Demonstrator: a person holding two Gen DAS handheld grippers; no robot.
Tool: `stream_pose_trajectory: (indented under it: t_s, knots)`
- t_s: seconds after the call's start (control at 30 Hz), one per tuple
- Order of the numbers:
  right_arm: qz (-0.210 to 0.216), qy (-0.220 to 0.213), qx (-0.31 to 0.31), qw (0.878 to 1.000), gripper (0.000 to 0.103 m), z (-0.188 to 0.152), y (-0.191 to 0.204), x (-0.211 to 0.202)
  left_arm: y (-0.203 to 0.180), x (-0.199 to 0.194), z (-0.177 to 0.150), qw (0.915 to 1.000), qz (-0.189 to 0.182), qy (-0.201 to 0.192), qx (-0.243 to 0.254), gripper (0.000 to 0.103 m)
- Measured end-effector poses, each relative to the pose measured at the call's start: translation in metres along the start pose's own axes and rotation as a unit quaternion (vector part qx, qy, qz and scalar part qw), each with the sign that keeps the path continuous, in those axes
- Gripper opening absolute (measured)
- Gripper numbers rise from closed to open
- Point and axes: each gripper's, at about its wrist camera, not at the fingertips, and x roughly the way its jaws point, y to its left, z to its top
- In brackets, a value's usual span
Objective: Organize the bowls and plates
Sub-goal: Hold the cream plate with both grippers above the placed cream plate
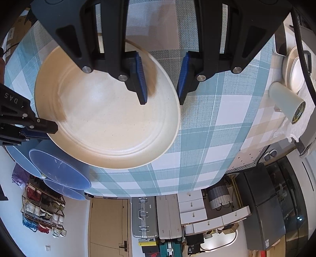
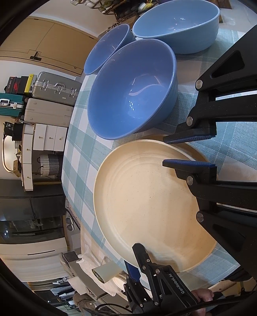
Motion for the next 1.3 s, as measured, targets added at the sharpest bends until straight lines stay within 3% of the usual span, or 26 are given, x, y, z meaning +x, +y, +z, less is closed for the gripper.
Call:
stream_pose_trajectory:
  t_s: [1.3]
  knots:
    - [-0.003, 0.014, 0.002, 1.000, 0.017, -0.009, -0.003, 0.009, 0.005, 0.025, -0.008, 0.9998, -0.001, 0.018, 0.009, 0.027]
